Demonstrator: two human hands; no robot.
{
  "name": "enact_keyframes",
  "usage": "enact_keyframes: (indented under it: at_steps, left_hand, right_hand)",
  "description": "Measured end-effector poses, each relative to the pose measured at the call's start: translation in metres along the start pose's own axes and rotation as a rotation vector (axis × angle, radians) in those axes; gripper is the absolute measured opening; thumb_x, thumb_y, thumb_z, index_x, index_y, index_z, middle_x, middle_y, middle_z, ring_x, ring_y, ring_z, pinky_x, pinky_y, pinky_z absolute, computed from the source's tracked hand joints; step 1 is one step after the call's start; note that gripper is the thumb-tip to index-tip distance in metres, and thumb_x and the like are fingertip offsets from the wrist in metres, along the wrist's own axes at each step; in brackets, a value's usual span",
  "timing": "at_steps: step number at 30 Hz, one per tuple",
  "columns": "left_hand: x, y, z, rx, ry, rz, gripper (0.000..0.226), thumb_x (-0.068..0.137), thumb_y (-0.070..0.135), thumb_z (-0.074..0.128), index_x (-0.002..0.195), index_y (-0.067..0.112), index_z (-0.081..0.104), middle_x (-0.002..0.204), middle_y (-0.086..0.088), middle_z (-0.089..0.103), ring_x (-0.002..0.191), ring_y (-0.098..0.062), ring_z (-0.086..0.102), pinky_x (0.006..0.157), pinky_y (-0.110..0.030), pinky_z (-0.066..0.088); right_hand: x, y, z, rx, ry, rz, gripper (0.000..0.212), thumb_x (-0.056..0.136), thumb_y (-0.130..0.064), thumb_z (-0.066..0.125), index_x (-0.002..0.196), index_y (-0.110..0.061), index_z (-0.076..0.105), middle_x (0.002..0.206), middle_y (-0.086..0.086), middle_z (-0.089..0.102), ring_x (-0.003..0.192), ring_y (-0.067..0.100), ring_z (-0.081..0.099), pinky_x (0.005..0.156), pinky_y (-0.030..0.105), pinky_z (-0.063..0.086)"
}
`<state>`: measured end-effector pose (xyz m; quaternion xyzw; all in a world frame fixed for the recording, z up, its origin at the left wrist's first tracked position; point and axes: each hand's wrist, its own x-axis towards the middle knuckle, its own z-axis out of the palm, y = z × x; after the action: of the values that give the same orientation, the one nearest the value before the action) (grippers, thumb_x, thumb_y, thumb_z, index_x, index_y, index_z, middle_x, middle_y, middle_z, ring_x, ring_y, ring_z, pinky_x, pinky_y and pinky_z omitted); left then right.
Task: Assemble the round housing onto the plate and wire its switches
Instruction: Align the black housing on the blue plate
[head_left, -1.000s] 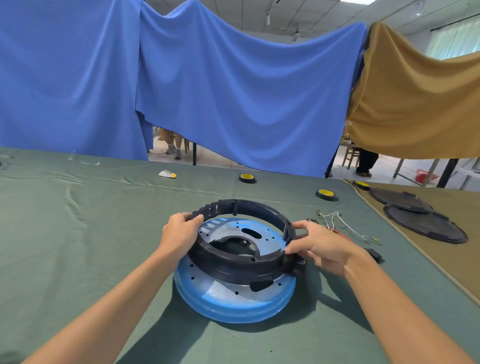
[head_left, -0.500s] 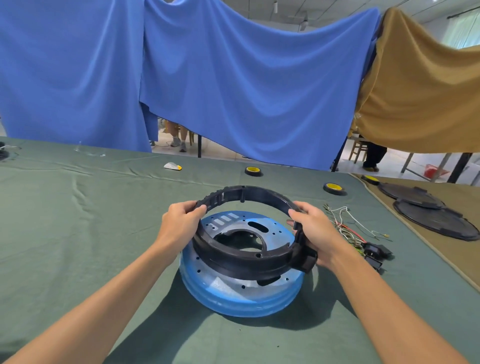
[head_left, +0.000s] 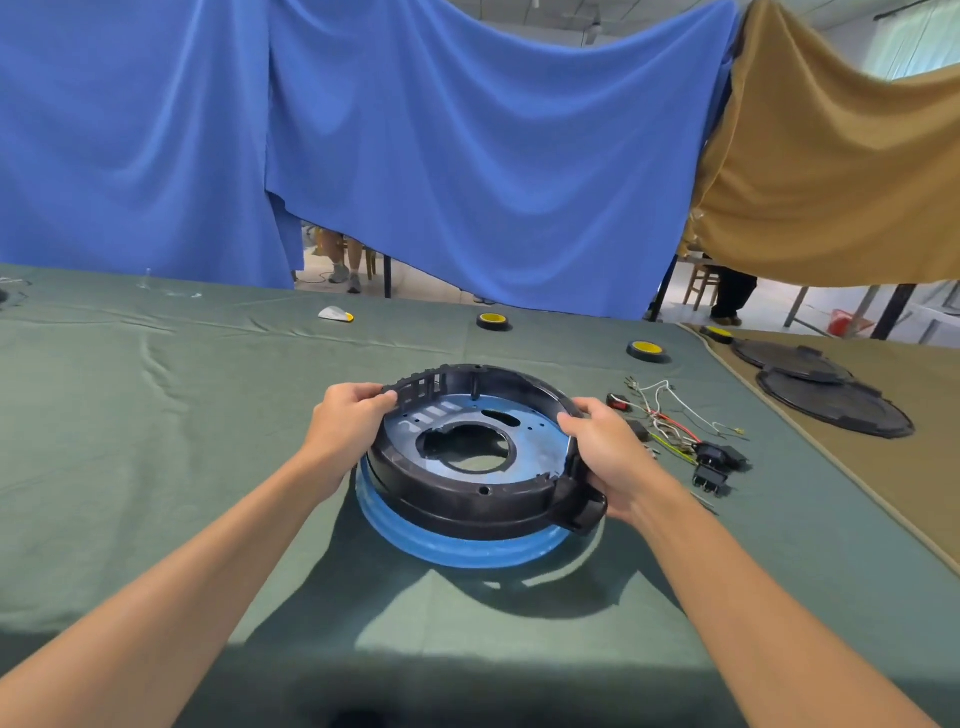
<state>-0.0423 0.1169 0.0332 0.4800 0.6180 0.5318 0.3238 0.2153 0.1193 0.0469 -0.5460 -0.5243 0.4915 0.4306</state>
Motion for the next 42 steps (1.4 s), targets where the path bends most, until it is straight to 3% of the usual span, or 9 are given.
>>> enact_keyframes:
  at_steps: [10, 16, 20, 25, 27, 30, 34, 38, 42]
  left_hand:
    - [0.006, 0.001, 0.004, 0.065, -0.021, -0.002, 0.015, 0.097, 0.021, 0.057, 0.097, 0.016, 0.071, 0.105, -0.011, 0.072, 0.108, -0.031, 0.065, 0.100, -0.048, 0.050]
    - [0.001, -0.003, 0.009, 0.136, 0.028, -0.011, 0.016, 0.094, 0.026, 0.058, 0.102, 0.015, 0.065, 0.106, -0.006, 0.068, 0.102, -0.027, 0.061, 0.092, -0.040, 0.048]
    - [-0.008, 0.005, 0.011, 0.246, 0.049, -0.030, 0.024, 0.087, 0.031, 0.056, 0.104, 0.014, 0.059, 0.110, -0.008, 0.063, 0.103, -0.027, 0.056, 0.091, -0.040, 0.045]
    - [-0.024, 0.019, 0.012, 0.348, 0.001, -0.079, 0.055, 0.065, 0.050, 0.046, 0.109, 0.019, 0.053, 0.116, -0.009, 0.057, 0.105, -0.032, 0.055, 0.095, -0.046, 0.049]
    - [-0.027, 0.022, 0.014, 0.411, -0.037, -0.089, 0.056, 0.065, 0.053, 0.046, 0.110, 0.020, 0.051, 0.116, -0.008, 0.055, 0.103, -0.031, 0.056, 0.091, -0.046, 0.051]
    - [-0.022, 0.022, 0.013, 0.508, -0.049, -0.068, 0.053, 0.074, 0.056, 0.047, 0.112, 0.018, 0.050, 0.115, -0.006, 0.055, 0.102, -0.028, 0.053, 0.086, -0.039, 0.044]
    - [-0.005, 0.017, 0.012, 0.292, -0.002, -0.033, 0.044, 0.093, 0.043, 0.056, 0.124, 0.011, 0.058, 0.121, -0.006, 0.063, 0.111, -0.026, 0.057, 0.094, -0.037, 0.046]
    - [0.005, 0.014, 0.019, 0.109, -0.085, -0.030, 0.041, 0.099, 0.043, 0.053, 0.122, 0.012, 0.066, 0.118, -0.004, 0.069, 0.110, -0.023, 0.062, 0.102, -0.040, 0.046]
    - [0.010, 0.008, 0.028, -0.002, -0.150, -0.075, 0.028, 0.098, 0.031, 0.057, 0.100, 0.012, 0.076, 0.085, -0.004, 0.078, 0.085, -0.023, 0.072, 0.085, -0.036, 0.055]
  right_hand:
    - [0.004, -0.005, 0.001, -0.075, -0.003, 0.005, 0.015, 0.102, -0.017, 0.039, 0.112, -0.015, 0.051, 0.120, 0.026, 0.059, 0.106, 0.040, 0.063, 0.090, 0.060, 0.051]
    - [0.013, -0.006, -0.006, -0.225, 0.020, -0.058, 0.025, 0.103, -0.018, 0.038, 0.121, -0.014, 0.054, 0.080, 0.003, 0.054, 0.070, 0.018, 0.051, 0.062, 0.033, 0.047]
    - [0.026, -0.007, -0.014, -0.283, 0.047, -0.104, 0.030, 0.102, -0.025, 0.047, 0.130, -0.020, 0.056, 0.078, -0.001, 0.057, 0.076, 0.014, 0.054, 0.064, 0.027, 0.041]
    - [0.038, -0.005, -0.018, -0.436, 0.334, -0.249, 0.023, 0.095, -0.035, 0.057, 0.087, -0.019, 0.071, 0.071, -0.004, 0.062, 0.073, 0.016, 0.055, 0.072, 0.032, 0.043]
    - [0.040, -0.005, -0.023, -0.434, 0.372, -0.224, 0.042, 0.096, -0.039, 0.053, 0.062, -0.015, 0.055, 0.056, 0.000, 0.042, 0.060, 0.020, 0.041, 0.061, 0.031, 0.032]
    - [0.038, -0.004, -0.029, -0.358, 0.395, -0.135, 0.051, 0.095, -0.045, 0.050, 0.058, -0.010, 0.046, 0.052, -0.001, 0.033, 0.059, 0.021, 0.035, 0.060, 0.032, 0.028]
    - [0.027, 0.005, -0.028, -0.342, 0.352, -0.136, 0.032, 0.094, -0.051, 0.050, 0.085, -0.022, 0.062, 0.082, -0.008, 0.061, 0.085, 0.018, 0.055, 0.078, 0.035, 0.041]
    - [0.027, 0.012, -0.024, -0.271, 0.293, -0.137, 0.035, 0.099, -0.040, 0.045, 0.097, -0.012, 0.065, 0.103, 0.007, 0.067, 0.101, 0.028, 0.060, 0.095, 0.048, 0.047]
    - [0.037, 0.012, -0.025, -0.276, 0.287, -0.162, 0.022, 0.099, -0.027, 0.048, 0.106, -0.020, 0.067, 0.101, -0.005, 0.065, 0.101, 0.020, 0.058, 0.093, 0.044, 0.048]
